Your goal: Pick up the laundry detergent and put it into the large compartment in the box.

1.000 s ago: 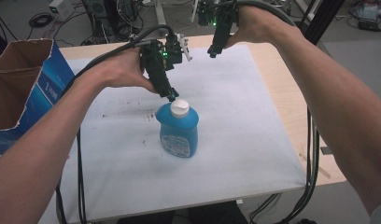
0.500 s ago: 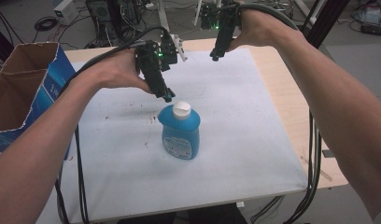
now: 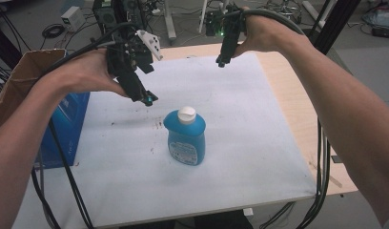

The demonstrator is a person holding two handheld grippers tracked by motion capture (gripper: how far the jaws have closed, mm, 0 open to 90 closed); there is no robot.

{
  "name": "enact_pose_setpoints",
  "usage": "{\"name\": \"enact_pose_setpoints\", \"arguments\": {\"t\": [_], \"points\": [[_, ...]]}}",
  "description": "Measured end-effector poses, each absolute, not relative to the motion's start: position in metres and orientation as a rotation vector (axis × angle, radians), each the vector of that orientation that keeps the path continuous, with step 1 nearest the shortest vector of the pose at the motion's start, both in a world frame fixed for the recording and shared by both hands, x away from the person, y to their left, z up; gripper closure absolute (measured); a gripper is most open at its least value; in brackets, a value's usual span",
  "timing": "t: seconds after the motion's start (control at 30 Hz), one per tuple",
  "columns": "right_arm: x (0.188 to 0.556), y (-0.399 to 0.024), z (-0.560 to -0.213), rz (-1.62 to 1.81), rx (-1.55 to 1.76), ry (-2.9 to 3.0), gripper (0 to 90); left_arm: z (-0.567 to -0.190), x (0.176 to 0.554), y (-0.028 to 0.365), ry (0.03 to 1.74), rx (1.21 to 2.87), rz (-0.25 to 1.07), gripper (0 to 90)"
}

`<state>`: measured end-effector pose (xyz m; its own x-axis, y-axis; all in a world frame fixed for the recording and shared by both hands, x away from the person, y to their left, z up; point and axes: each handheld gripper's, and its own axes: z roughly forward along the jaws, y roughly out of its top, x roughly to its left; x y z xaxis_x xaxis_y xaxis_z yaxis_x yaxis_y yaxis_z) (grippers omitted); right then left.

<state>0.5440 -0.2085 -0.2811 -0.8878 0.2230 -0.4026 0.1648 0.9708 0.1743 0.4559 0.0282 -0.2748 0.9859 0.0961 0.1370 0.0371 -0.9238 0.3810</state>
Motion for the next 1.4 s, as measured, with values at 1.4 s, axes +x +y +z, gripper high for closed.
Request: {"name": "enact_pose_setpoints", "arguments": {"t": [1.4], "points": [[0.536,-0.205,-0.280,0.174,0.268,2.692,3.9,-0.296,0.401,-0.017,-0.360,2.646,-0.104,14.1]]}}
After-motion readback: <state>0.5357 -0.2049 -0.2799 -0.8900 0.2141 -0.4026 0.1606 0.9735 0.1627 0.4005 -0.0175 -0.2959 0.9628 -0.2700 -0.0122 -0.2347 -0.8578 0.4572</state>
